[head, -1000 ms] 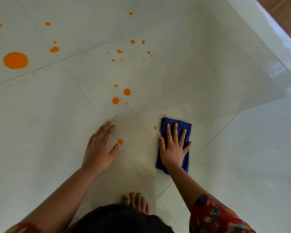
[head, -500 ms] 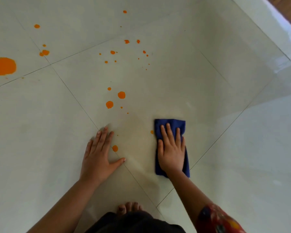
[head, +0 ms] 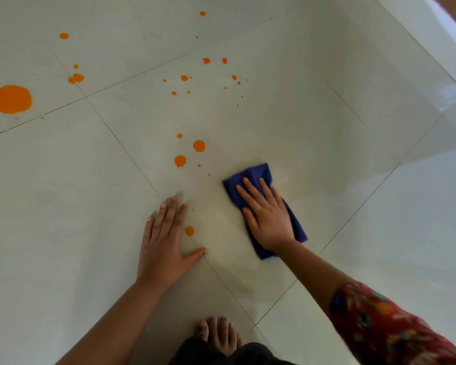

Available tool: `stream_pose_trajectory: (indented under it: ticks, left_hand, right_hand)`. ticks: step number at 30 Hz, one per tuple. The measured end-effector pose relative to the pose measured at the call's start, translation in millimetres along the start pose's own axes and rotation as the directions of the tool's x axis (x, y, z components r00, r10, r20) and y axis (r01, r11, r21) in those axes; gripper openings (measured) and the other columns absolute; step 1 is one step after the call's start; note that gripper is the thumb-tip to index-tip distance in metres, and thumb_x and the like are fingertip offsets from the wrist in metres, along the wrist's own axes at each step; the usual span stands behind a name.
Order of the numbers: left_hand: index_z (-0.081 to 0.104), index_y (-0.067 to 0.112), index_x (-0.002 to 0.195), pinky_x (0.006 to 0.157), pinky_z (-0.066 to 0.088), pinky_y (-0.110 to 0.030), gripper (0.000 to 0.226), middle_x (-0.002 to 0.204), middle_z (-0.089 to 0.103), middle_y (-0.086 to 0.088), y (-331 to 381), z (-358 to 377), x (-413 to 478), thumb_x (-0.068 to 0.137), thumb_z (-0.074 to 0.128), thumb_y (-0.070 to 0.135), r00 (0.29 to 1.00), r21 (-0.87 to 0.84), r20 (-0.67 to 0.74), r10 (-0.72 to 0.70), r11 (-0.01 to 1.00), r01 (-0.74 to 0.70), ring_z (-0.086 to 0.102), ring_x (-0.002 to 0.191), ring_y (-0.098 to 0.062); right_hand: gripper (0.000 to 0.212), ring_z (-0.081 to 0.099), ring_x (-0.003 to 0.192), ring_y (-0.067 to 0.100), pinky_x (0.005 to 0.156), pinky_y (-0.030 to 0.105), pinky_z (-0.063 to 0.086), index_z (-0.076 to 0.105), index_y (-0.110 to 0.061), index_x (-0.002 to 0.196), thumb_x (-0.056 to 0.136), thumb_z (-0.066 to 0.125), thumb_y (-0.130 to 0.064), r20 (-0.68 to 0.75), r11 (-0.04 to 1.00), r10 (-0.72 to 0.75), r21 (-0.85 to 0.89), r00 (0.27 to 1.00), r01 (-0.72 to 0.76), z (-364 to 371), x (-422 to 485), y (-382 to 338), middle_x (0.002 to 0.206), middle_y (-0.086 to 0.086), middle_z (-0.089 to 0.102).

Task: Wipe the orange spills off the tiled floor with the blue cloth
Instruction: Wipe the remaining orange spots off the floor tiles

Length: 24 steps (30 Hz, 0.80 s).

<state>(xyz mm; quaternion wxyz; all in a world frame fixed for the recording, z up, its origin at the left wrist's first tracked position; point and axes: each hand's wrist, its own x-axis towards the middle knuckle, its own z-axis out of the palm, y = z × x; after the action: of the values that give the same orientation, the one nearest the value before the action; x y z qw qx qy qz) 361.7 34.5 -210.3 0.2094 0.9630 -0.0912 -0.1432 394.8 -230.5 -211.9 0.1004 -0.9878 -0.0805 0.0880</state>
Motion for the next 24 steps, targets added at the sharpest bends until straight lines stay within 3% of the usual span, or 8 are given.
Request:
stream_pose_trajectory:
  ticks: [6, 8, 11, 14, 17, 20, 22, 24]
  left_hand:
    - [0.015, 0.022, 0.154, 0.118, -0.006, -0.033, 0.105, 0.163, 0.005, 0.001, 2, 2, 1, 0.07, 0.042, 0.078, 1.0, 0.012, 0.006, -0.03, 0.999, 0.03, 0.004, 0.149, -0.017]
    - [0.014, 0.022, 0.155, 0.119, -0.005, -0.034, 0.105, 0.163, 0.004, 0.001, 1, 2, 1, 0.071, 0.041, 0.079, 0.999, 0.015, 0.012, -0.031, 0.999, 0.03, 0.003, 0.149, -0.017]
    - [0.015, 0.022, 0.154, 0.119, -0.004, -0.034, 0.104, 0.163, 0.005, 0.0, 2, 1, 1, 0.071, 0.041, 0.079, 0.999, 0.014, 0.017, -0.031, 0.999, 0.031, 0.004, 0.149, -0.017]
    - [0.014, 0.022, 0.154, 0.118, -0.005, -0.034, 0.104, 0.162, 0.006, 0.0, 2, 1, 2, 0.071, 0.041, 0.079, 1.0, 0.016, 0.011, -0.026, 1.0, 0.026, 0.004, 0.149, -0.017]
    - [0.012, 0.023, 0.154, 0.119, -0.005, -0.034, 0.105, 0.163, 0.003, 0.001, 2, 2, 0, 0.071, 0.04, 0.078, 1.0, 0.02, -0.01, -0.027, 0.999, 0.027, -0.001, 0.149, -0.016]
    - [0.012, 0.023, 0.154, 0.119, -0.005, -0.035, 0.104, 0.163, 0.004, 0.0, 4, 3, 1, 0.071, 0.041, 0.078, 1.0, 0.03, -0.008, -0.029, 0.999, 0.029, 0.0, 0.149, -0.016]
    - [0.011, 0.023, 0.154, 0.118, -0.006, -0.034, 0.104, 0.163, 0.003, 0.001, 3, 2, 1, 0.07, 0.042, 0.077, 1.0, 0.022, 0.002, -0.029, 0.999, 0.029, 0.001, 0.149, -0.016]
    - [0.011, 0.024, 0.154, 0.118, -0.007, -0.033, 0.104, 0.163, 0.003, 0.001, 3, 2, 1, 0.07, 0.042, 0.077, 0.999, 0.012, 0.012, -0.034, 0.999, 0.034, 0.001, 0.149, -0.016]
  right_hand:
    - [0.054, -0.001, 0.151, 0.02, 0.122, 0.044, 0.005, 0.011, -0.038, 0.154, 0.102, 0.023, -0.043, -0.097, 0.876, 0.482, 0.069, 0.871, -0.477, -18, 66, 34, 0.163, -0.013, 0.005]
    - [0.055, 0.002, 0.151, 0.023, 0.122, 0.045, 0.007, 0.014, -0.035, 0.154, 0.101, 0.023, -0.043, -0.108, 0.898, 0.44, 0.075, 0.891, -0.434, -14, 83, 10, 0.163, -0.011, 0.008]
    - [0.054, 0.008, 0.151, 0.025, 0.121, 0.046, 0.01, 0.022, -0.034, 0.153, 0.099, 0.026, -0.043, -0.059, 0.997, 0.08, -0.005, 0.995, -0.08, 2, 41, -24, 0.162, -0.01, 0.016]
    - [0.052, 0.001, 0.151, 0.019, 0.122, 0.043, 0.002, 0.015, -0.041, 0.153, 0.102, 0.024, -0.046, 0.073, 0.987, -0.152, -0.04, 0.986, 0.155, 3, -21, -5, 0.162, -0.016, 0.009]
    - [0.053, 0.002, 0.151, 0.018, 0.12, 0.049, 0.012, 0.013, -0.043, 0.152, 0.1, 0.021, -0.046, -0.015, 0.994, 0.099, -0.055, 0.995, -0.099, -7, -10, 35, 0.161, -0.015, 0.011]
    - [0.057, 0.0, 0.151, 0.02, 0.121, 0.048, 0.007, 0.011, -0.039, 0.154, 0.098, 0.017, -0.047, -0.102, 0.899, 0.439, 0.034, 0.893, -0.438, -8, 33, 22, 0.163, -0.013, 0.007]
    - [0.059, 0.005, 0.151, 0.024, 0.121, 0.048, 0.009, 0.017, -0.035, 0.154, 0.096, 0.021, -0.046, -0.118, 0.908, 0.419, 0.063, 0.9, -0.415, 0, 31, -11, 0.162, -0.01, 0.011]
    - [0.056, 0.004, 0.151, 0.024, 0.121, 0.047, 0.007, 0.019, -0.036, 0.154, 0.099, 0.025, -0.045, -0.042, 0.992, 0.124, -0.003, 0.991, -0.125, 12, -4, -35, 0.162, -0.011, 0.012]
